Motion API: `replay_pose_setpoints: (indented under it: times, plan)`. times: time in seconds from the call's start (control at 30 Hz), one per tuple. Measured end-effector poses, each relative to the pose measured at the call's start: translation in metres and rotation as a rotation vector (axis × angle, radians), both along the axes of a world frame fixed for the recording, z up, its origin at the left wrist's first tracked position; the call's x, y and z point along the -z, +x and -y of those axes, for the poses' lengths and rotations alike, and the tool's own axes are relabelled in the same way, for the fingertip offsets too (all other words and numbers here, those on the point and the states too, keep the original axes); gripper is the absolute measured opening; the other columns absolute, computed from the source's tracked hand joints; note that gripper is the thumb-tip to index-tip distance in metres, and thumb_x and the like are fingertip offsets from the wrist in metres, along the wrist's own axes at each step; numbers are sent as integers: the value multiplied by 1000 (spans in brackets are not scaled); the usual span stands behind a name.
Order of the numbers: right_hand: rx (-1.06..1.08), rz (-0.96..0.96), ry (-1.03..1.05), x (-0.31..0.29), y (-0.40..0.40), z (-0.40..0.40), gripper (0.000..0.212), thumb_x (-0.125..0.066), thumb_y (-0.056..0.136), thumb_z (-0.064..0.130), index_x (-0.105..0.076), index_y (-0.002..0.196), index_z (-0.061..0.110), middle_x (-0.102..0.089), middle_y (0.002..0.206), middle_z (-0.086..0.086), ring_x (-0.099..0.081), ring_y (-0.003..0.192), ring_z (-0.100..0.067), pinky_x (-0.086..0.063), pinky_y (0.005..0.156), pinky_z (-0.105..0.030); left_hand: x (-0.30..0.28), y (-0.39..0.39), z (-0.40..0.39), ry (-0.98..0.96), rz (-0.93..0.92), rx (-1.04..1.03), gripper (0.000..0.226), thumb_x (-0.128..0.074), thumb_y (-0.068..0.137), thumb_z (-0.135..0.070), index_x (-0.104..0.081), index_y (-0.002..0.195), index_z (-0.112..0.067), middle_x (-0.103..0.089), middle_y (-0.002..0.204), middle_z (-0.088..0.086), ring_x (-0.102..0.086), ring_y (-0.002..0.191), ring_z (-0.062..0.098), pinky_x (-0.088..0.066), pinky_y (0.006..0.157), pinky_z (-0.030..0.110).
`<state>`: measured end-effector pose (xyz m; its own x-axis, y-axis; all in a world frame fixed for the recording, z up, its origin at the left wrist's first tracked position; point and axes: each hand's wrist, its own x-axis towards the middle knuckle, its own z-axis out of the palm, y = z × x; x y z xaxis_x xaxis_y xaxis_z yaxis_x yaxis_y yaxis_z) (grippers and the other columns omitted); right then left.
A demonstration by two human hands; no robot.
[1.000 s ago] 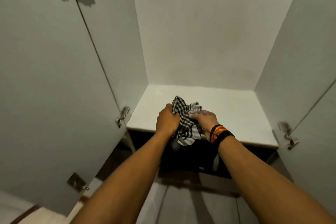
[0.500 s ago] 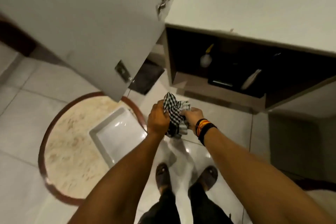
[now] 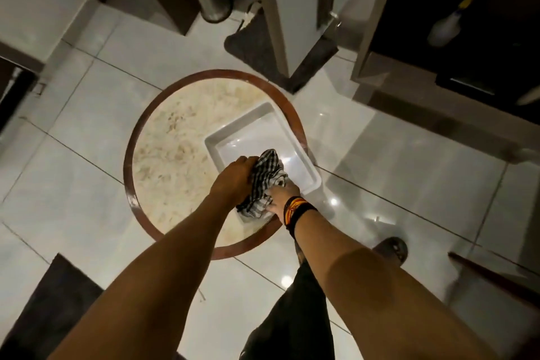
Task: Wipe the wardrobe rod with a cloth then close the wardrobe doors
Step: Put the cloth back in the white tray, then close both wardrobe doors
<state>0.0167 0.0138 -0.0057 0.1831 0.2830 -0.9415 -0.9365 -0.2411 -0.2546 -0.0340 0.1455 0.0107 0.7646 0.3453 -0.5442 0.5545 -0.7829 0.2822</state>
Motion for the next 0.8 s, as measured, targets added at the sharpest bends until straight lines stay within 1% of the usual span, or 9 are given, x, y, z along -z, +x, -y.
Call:
replay_pose_setpoints:
  times: [0.1,0.2,0.27,0.33,0.37,0.43,0.5,0.67,0.8]
  plan:
    - [-65,58,-31,24,-9,-3,53,-55,100,4,-37,150,3,-48,148,-23,-53,131,-39,-50,107,-48,16,-4,7,-5,-3,87,52,-59,95,-17,-51,147,-16,-63,125,15,-62,114,35,-53,94,45]
    - [-99,205,-110,27,-8,-7,48,-57,93,-2,-52,140,7,-63,131,-20,-61,122,-37,-51,106,-47,20,-5,18,11,35,175,53,-58,94,-19,-53,146,-16,-66,126,13,-63,113,34,-54,91,46]
    - [-269,444,-194,16,-5,-5,44,-56,91,5,-57,135,9,-67,126,-17,-62,120,-36,-49,107,-43,14,-6,28,96,96,242,53,-51,94,-29,-55,144,-13,-66,129,12,-62,115,34,-50,94,43]
    - [-419,745,-262,1,-1,4,39,-52,95,10,-58,133,6,-65,132,-16,-59,126,-34,-47,109,-40,7,-8,39,194,144,279,66,-37,94,-47,-50,147,-10,-60,140,12,-57,126,33,-44,105,43]
    - [-506,900,-280,-4,1,11,42,-50,98,12,-54,139,7,-58,143,-16,-52,136,-32,-43,114,-39,4,-7,45,227,148,273,74,-35,94,-53,-43,153,-9,-52,151,14,-50,137,34,-39,112,44]
    - [-718,1229,-348,-9,10,26,57,-47,102,16,-32,156,8,-27,166,-14,-23,155,-28,-30,124,-40,0,-4,57,263,166,247,82,-36,99,-58,-22,162,-8,-22,169,14,-21,156,34,-22,125,49]
    - [-865,1503,-413,-9,23,44,69,-48,100,21,-17,161,10,-7,170,-13,-3,158,-28,-17,128,-47,-6,4,69,284,222,239,83,-25,101,-60,-8,164,-9,0,172,13,0,160,30,-8,129,49]
    - [-944,1685,-643,-23,76,101,76,-40,96,26,-8,162,7,1,170,-18,1,158,-33,-7,127,-54,-25,51,109,255,467,274,72,-38,100,-17,-6,164,-9,1,172,13,2,160,28,-9,129,48]
    - [-809,1732,-768,-64,124,135,85,-54,89,0,-12,162,7,-3,170,-16,-2,158,-33,-11,127,-56,-53,112,139,266,578,319,80,-52,99,-19,-7,163,-5,1,172,15,13,158,26,10,129,44]
